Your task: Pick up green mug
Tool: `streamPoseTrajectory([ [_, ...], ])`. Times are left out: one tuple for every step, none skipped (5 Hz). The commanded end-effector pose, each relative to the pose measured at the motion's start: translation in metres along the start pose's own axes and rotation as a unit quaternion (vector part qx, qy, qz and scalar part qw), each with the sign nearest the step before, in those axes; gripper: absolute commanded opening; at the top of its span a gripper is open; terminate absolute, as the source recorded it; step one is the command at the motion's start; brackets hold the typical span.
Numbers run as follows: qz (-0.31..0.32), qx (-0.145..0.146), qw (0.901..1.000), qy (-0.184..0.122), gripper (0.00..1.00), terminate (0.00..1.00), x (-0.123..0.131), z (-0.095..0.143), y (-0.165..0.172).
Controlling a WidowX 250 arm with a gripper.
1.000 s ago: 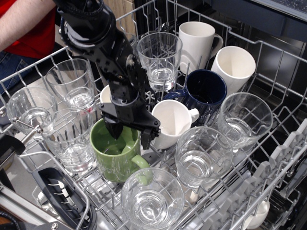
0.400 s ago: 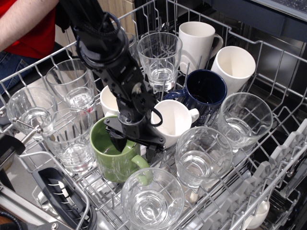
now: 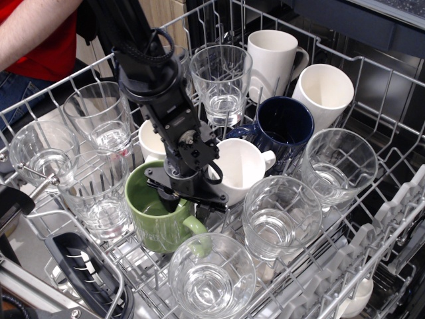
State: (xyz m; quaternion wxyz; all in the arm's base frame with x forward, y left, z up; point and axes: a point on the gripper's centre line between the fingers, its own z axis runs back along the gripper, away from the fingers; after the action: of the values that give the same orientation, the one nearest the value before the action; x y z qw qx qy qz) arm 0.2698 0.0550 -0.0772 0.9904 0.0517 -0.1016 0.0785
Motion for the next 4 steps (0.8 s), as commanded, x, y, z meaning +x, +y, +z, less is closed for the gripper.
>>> streamPoseTrajectory([
  [0.01, 0.003, 0.9999, -0.003, 0.0, 0.0, 0.011, 0.008, 0.002],
  [0.015, 0.001, 0.9999, 0.003, 0.0, 0.0, 0.013, 0.016, -0.002],
  [0.024, -0.01, 0.9996, 0.013, 0.0, 0.0, 0.022, 0.037, -0.004],
  [0.035, -0.025, 0.9989, 0.018, 0.0, 0.0, 0.029, 0.067, -0.009],
])
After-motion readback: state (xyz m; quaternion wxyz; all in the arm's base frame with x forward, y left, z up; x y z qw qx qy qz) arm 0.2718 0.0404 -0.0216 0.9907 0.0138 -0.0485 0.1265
